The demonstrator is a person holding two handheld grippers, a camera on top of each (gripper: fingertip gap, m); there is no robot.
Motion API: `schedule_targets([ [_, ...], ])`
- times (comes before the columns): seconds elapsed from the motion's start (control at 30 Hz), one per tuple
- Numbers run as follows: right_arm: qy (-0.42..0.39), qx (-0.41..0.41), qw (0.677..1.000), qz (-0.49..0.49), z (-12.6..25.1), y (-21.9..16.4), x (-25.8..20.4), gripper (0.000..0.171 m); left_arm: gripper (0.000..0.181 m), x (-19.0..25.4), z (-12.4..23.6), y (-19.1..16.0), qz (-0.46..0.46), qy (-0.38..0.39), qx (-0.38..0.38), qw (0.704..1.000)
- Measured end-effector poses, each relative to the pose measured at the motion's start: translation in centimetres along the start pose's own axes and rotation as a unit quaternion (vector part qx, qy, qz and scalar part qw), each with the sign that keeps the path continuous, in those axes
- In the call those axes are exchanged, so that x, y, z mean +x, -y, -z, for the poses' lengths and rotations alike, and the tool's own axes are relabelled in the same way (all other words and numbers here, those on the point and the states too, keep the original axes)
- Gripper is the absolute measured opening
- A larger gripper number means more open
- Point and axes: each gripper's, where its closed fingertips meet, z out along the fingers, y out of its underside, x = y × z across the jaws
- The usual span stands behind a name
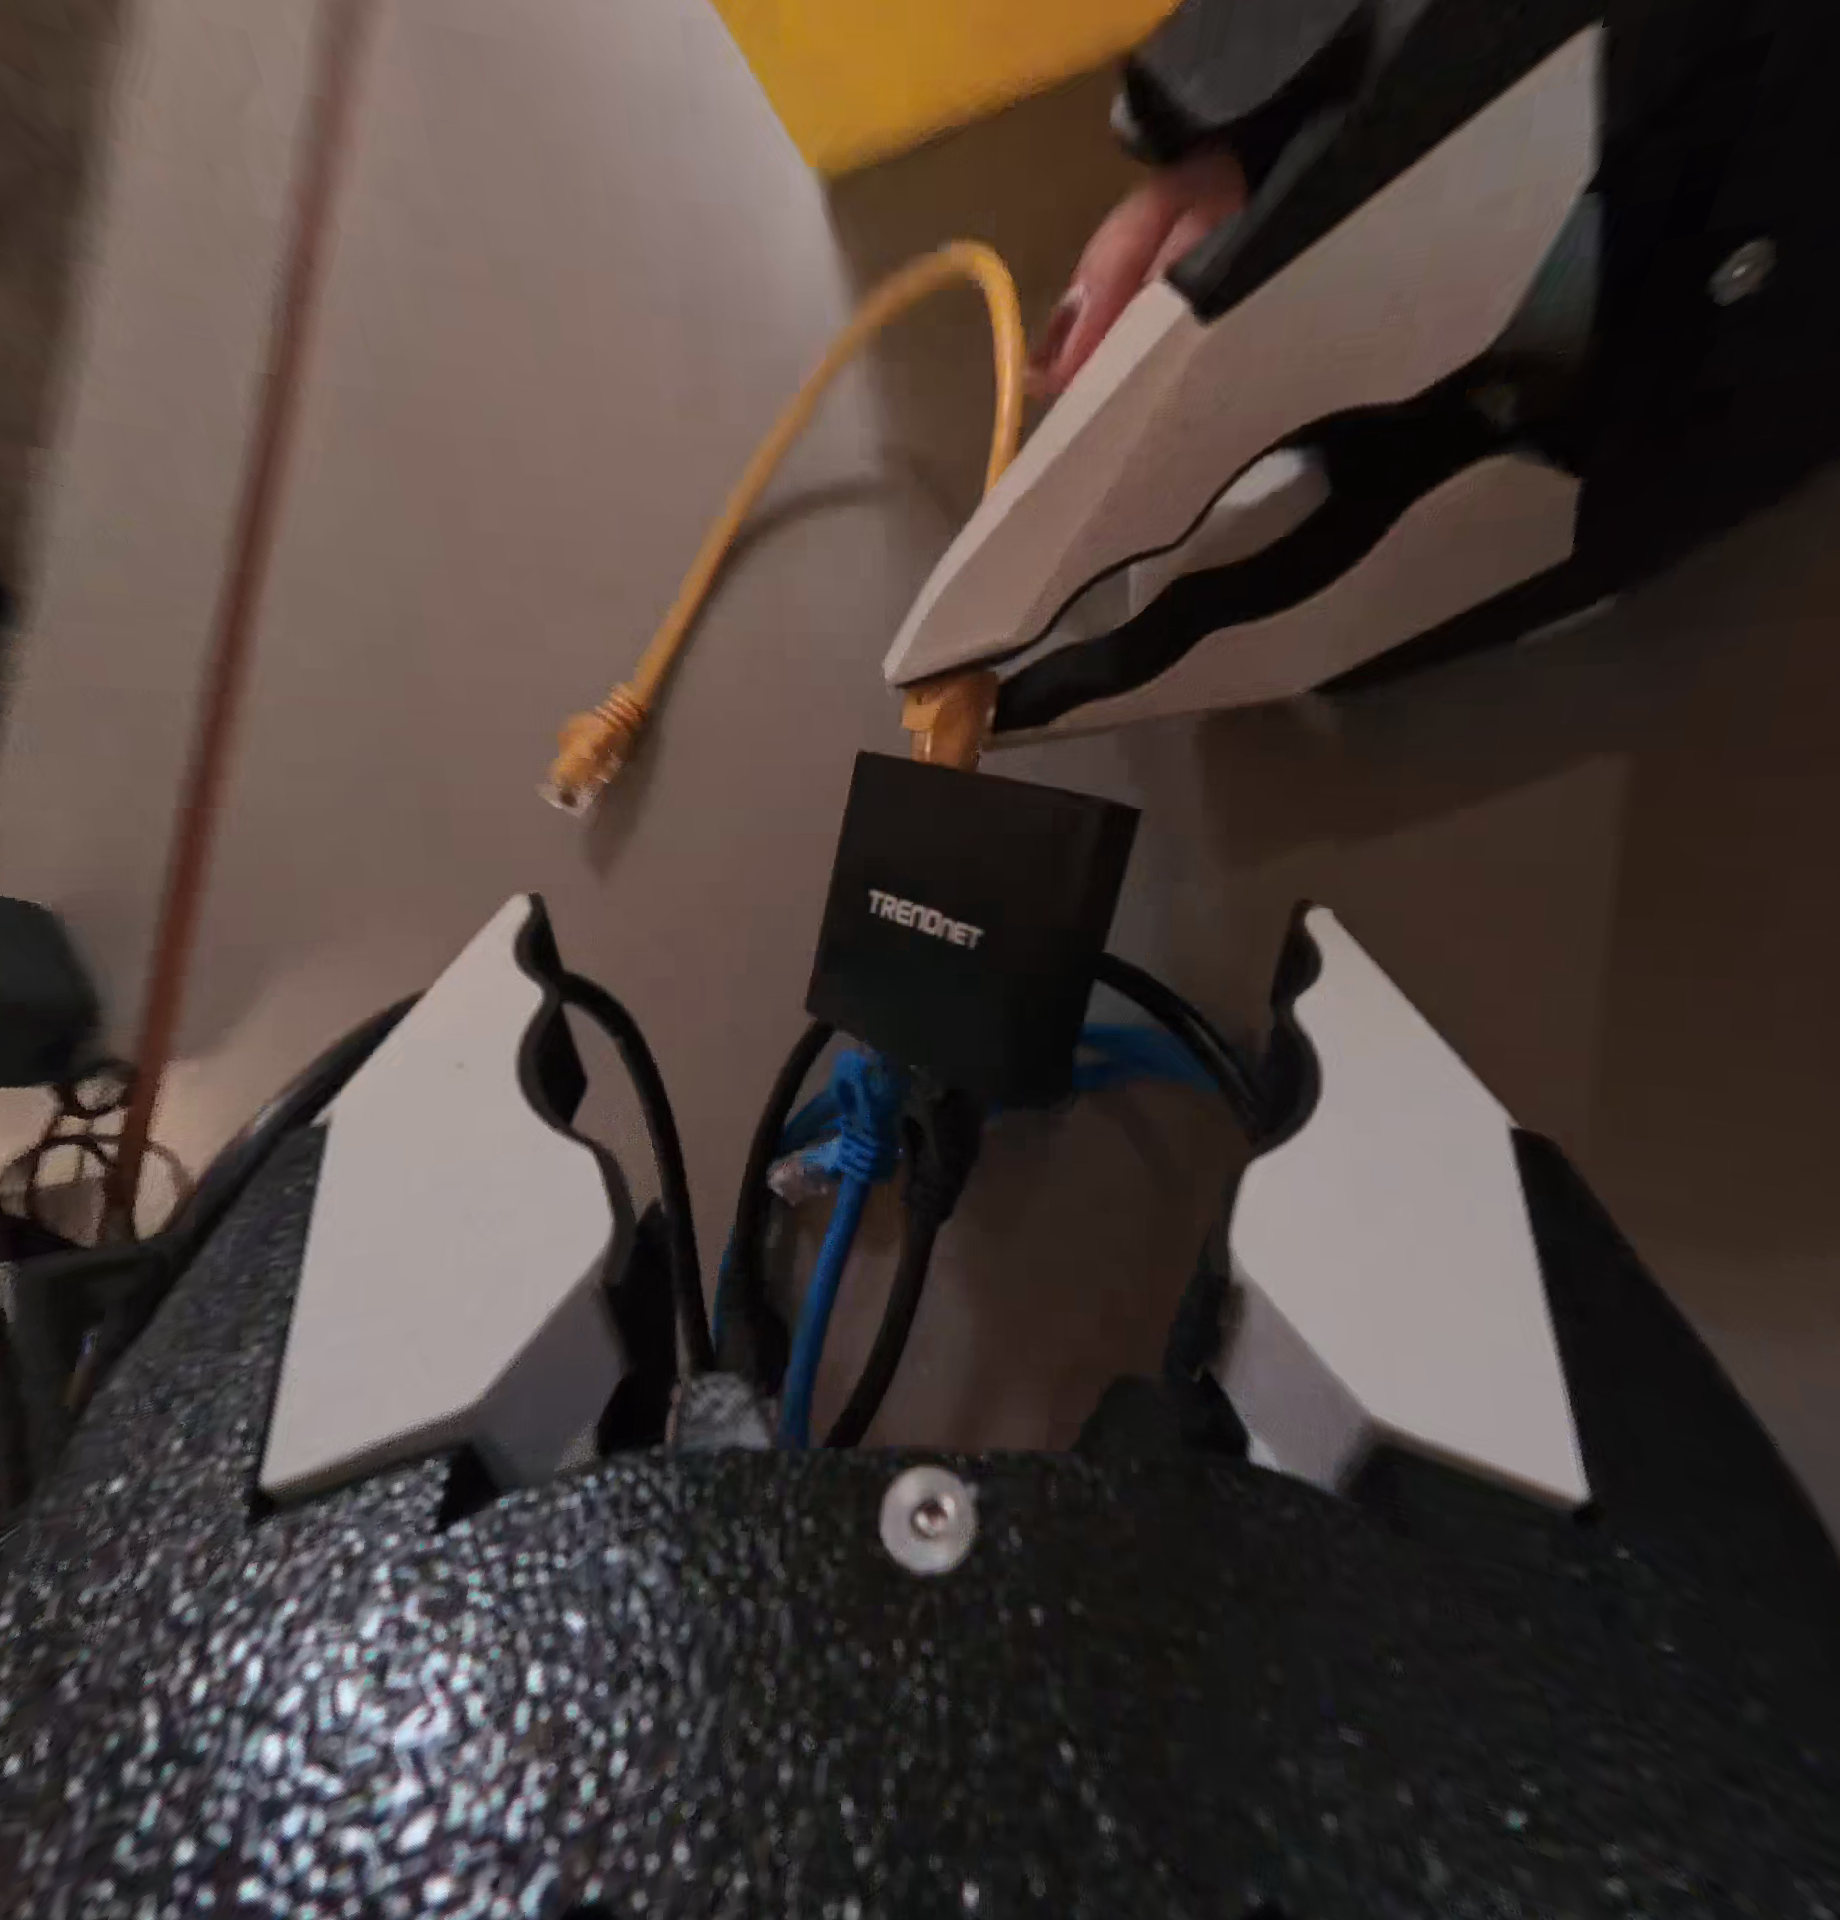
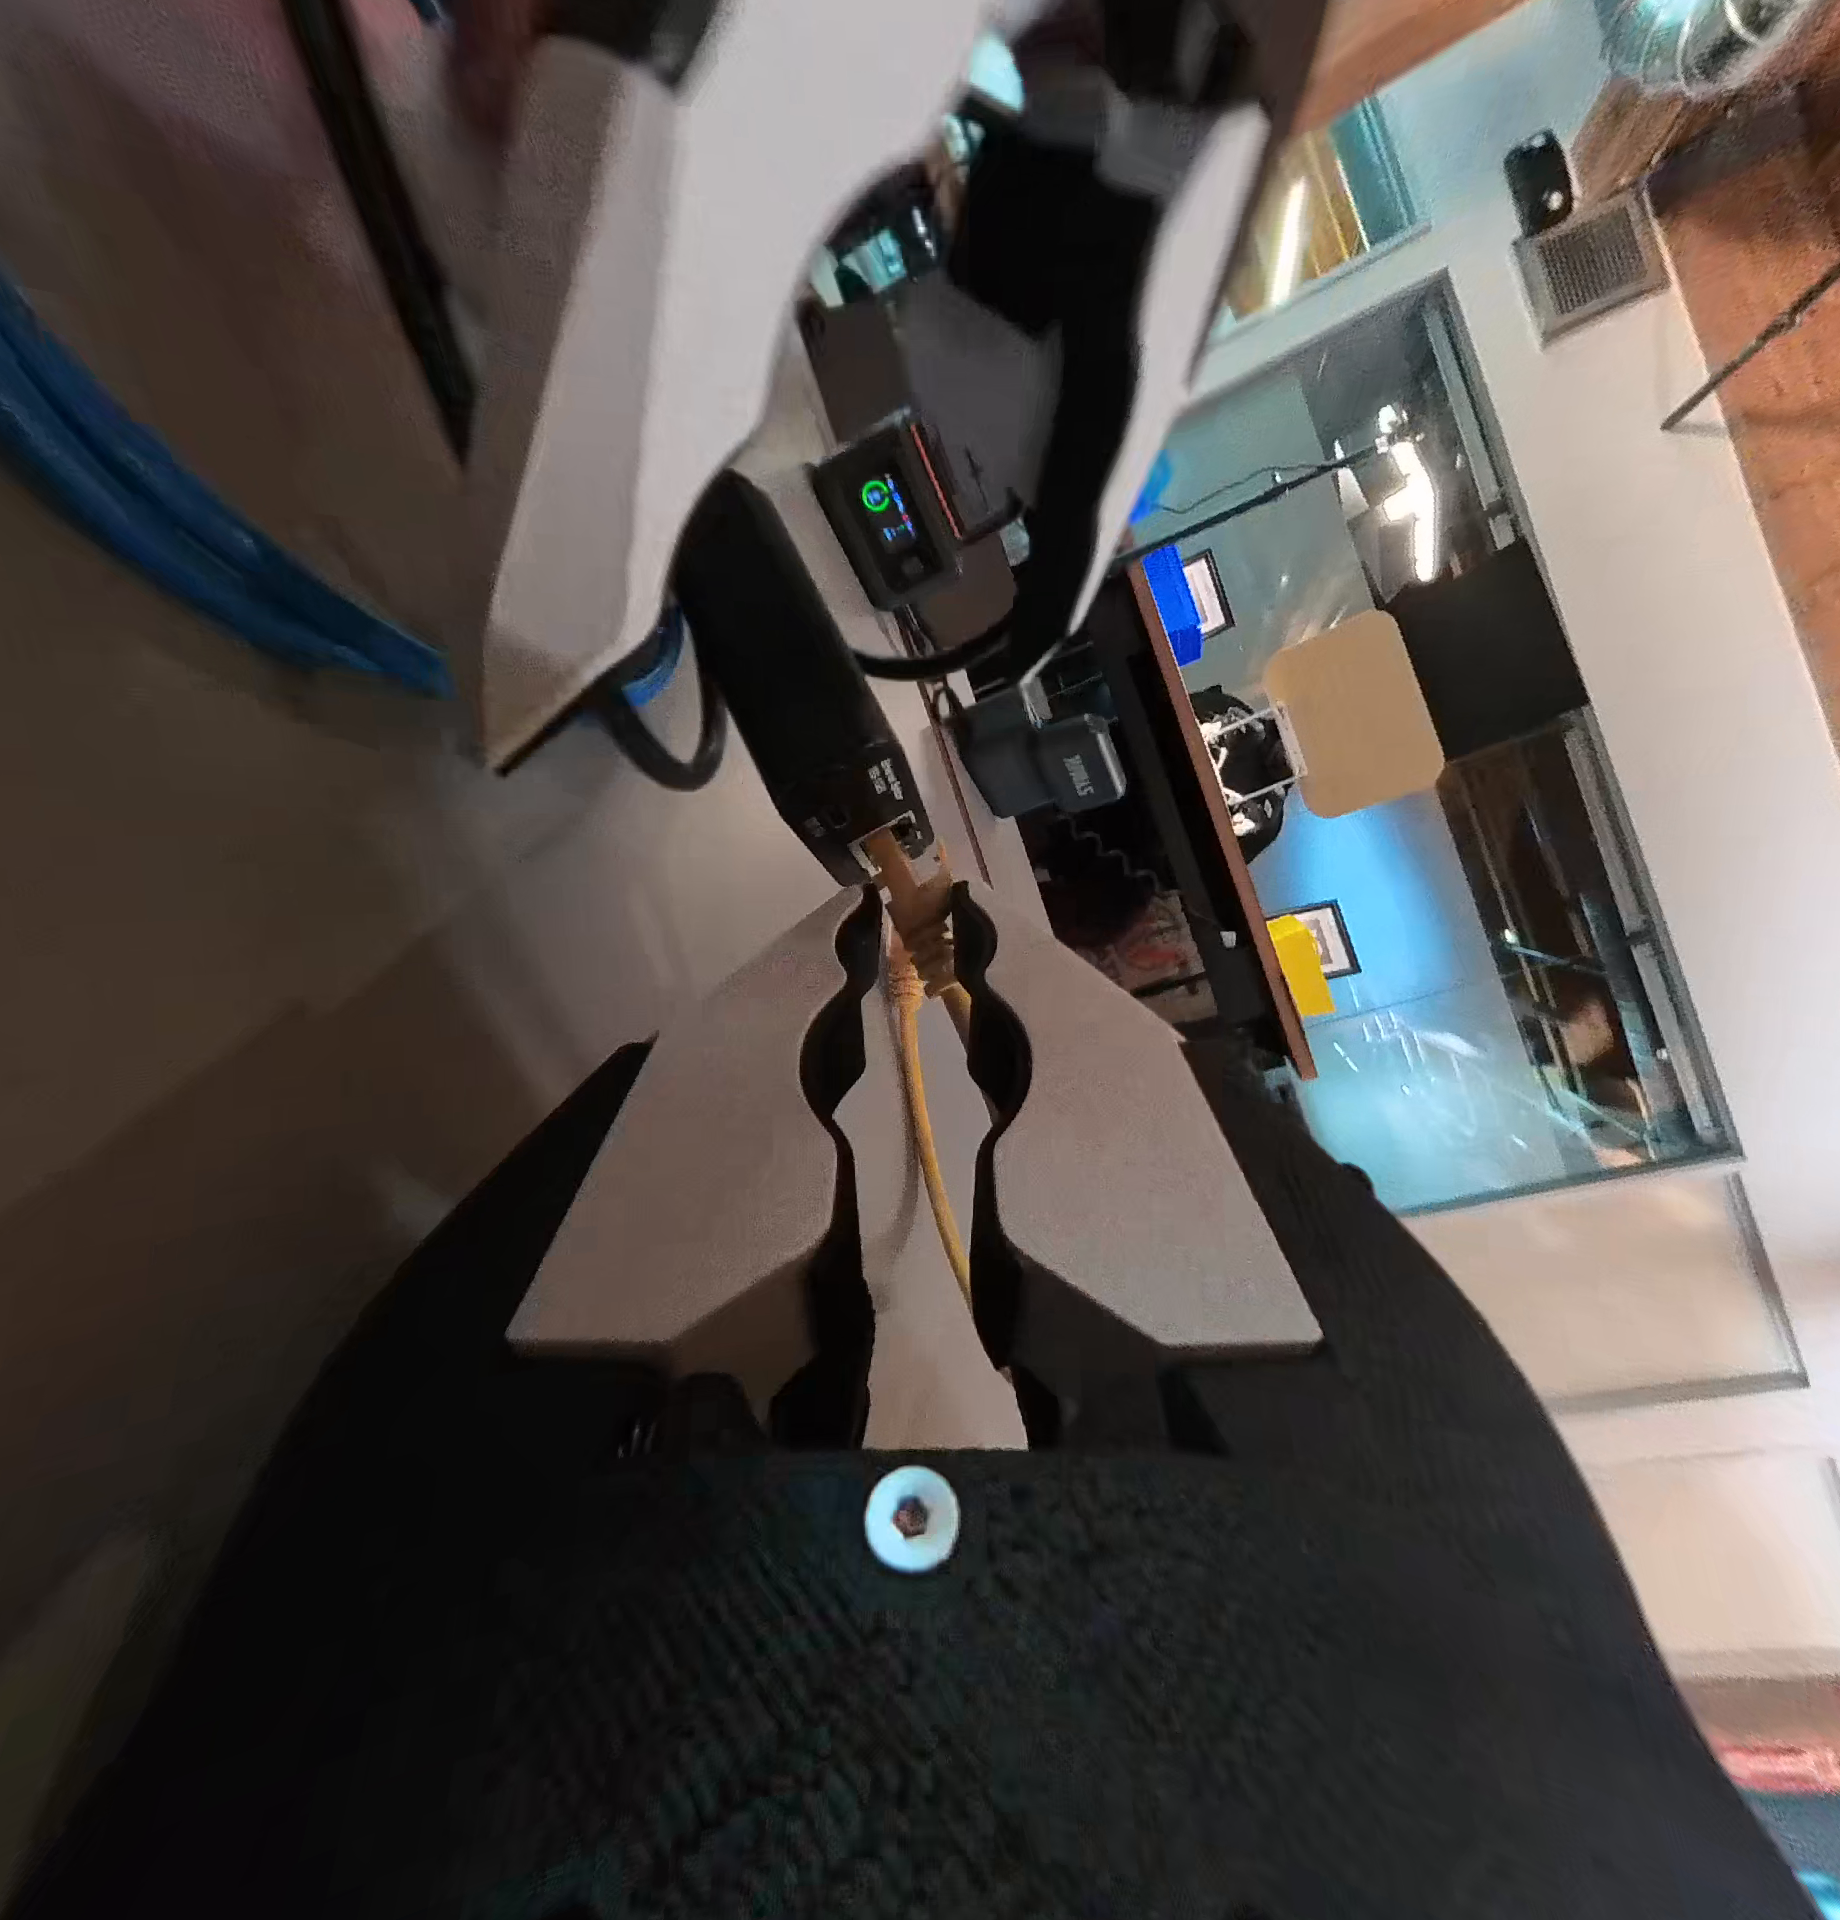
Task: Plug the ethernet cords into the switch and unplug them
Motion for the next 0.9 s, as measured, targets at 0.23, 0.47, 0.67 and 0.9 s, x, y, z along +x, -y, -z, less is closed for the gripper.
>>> schedule_targets([
  [0.23,-0.013,-0.006,0.999,-0.035,0.6,-1.0,1.1,0.012,0.102,-0.5,-0.8,0.8,-0.111,0.187,0.109,0.97],
  [0.47,-0.015,0.002,1.0,-0.013,0.6,-0.4,1.3,0.013,0.06,-0.2,-1.8,0.4,-0.181,0.239,0.068,0.952],
  [0.67,-0.017,0.003,1.0,-0.011,1.4,0.3,1.2,0.013,0.042,-0.9,-0.9,-0.3,-0.179,0.258,0.058,0.948],
  [0.9,-0.015,0.013,1.0,-0.018,1.7,0.6,1.0,0.013,0.035,-0.7,-0.5,0.0,-0.198,0.268,0.063,0.941],
])
